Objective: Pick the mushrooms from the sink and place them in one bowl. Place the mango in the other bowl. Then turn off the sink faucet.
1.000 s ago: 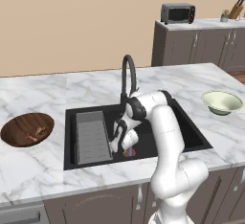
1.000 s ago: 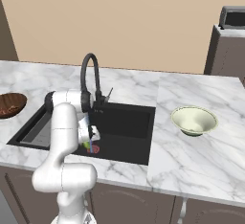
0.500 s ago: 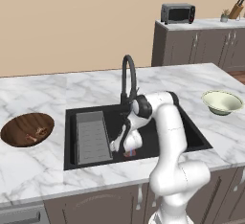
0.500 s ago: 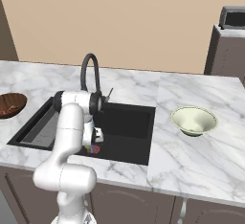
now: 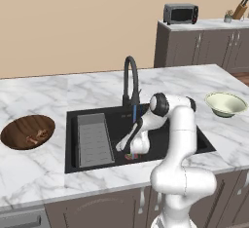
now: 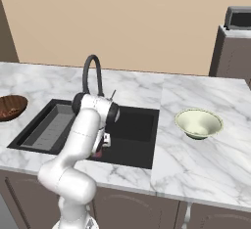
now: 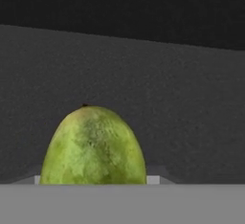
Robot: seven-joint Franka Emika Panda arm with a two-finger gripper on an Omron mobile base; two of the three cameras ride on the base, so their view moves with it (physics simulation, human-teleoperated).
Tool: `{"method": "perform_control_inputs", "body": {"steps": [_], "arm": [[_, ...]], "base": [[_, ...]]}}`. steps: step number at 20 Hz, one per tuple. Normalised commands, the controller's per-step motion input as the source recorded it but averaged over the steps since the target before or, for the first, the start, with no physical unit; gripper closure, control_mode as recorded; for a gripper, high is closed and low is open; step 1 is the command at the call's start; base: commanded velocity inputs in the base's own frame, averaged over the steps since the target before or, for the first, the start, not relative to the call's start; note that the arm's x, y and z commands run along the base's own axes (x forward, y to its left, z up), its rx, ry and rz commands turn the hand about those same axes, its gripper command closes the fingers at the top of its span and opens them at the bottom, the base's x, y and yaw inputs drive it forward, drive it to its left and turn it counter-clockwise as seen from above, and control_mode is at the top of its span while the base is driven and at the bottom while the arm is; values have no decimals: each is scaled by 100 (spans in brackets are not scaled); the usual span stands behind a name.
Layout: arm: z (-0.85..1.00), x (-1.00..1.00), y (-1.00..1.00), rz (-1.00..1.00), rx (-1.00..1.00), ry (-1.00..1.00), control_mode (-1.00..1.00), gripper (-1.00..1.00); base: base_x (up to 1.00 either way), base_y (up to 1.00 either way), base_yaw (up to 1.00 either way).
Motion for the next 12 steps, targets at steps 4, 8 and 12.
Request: {"method": "perform_control_inputs", "body": {"steps": [4, 8, 12], "arm": [[7, 0, -77, 1, 10, -13, -100, 100], [40, 0, -48, 7, 7, -13, -100, 100], [75, 0, -6, 9, 1, -10, -100, 100]], "base": [[0, 0, 0], [0, 0, 0], [0, 0, 0]]}}
